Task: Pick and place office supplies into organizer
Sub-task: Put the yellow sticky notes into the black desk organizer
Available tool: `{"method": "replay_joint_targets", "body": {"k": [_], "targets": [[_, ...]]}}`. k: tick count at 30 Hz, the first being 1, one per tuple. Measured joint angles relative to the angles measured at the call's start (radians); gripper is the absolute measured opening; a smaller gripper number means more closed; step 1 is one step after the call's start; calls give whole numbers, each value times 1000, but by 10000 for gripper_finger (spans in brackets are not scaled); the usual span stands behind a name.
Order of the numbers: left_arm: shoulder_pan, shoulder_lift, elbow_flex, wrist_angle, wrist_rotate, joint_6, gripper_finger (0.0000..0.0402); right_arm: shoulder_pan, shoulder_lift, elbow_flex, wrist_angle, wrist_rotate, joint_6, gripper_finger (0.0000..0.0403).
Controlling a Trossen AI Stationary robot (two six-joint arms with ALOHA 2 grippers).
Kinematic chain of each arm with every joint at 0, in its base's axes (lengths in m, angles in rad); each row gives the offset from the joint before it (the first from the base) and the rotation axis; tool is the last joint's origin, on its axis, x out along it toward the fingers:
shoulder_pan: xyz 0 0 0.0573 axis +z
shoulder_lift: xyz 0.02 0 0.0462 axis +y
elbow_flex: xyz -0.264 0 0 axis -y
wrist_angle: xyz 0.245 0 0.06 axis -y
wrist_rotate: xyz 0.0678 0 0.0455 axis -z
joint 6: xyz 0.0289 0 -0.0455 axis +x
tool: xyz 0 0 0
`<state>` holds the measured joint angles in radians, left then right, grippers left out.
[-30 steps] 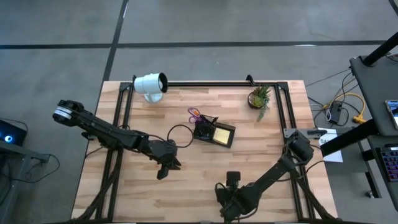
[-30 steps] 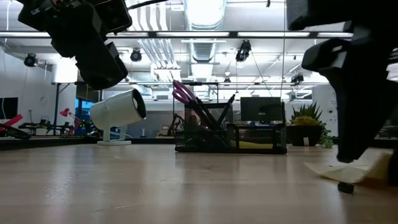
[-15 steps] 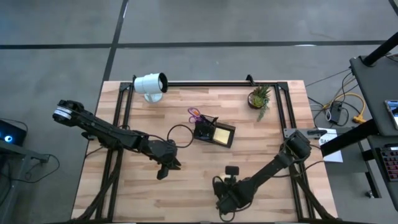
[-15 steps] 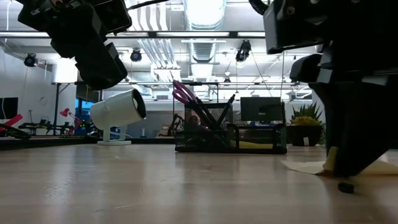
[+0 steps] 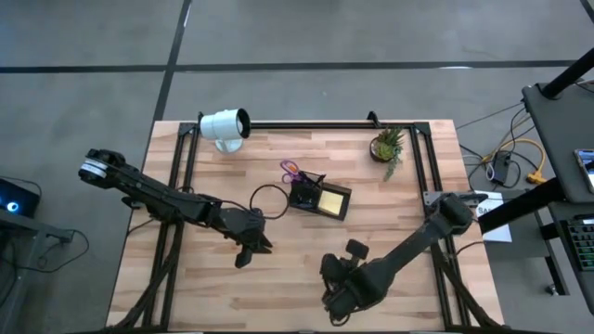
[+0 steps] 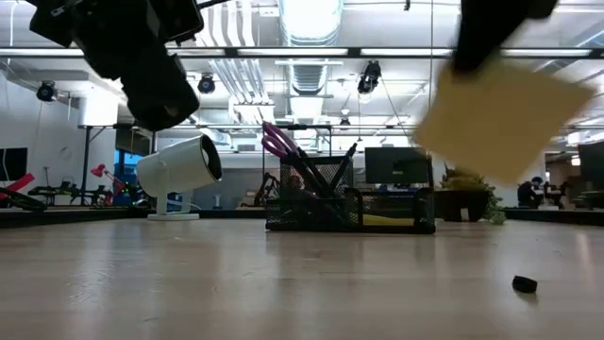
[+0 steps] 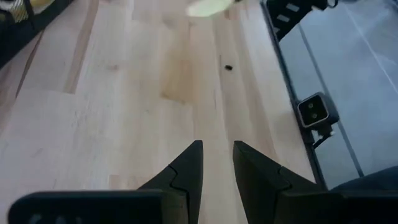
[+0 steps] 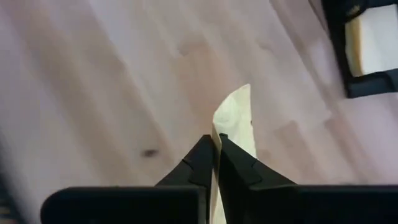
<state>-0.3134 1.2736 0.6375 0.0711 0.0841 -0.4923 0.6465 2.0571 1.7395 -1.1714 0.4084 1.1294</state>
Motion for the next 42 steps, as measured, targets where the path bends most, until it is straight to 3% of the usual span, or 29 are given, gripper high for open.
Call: {"method": "replay_joint_targets", "body": {"k": [6, 13, 23, 26, 30, 42], "targets": [[0, 0, 27, 83, 0, -2, 73, 0, -138, 16, 128, -96, 106, 8], [0, -8, 84, 79, 0, -98, 73, 1, -284, -41, 321, -98, 122, 8], [-12, -44, 154, 164, 33, -182, 73, -7, -294, -64, 339, -39, 30, 8], [-17, -37, 168, 270, 47, -81, 73, -35, -290, -65, 377, -40, -28, 8], [-24, -13, 201, 256, 50, 134, 73, -74, -291, -65, 400, -43, -109, 8], [23, 181, 341, 69, 115, 390, 73, -163, -315, -63, 414, -183, -231, 8]]}}
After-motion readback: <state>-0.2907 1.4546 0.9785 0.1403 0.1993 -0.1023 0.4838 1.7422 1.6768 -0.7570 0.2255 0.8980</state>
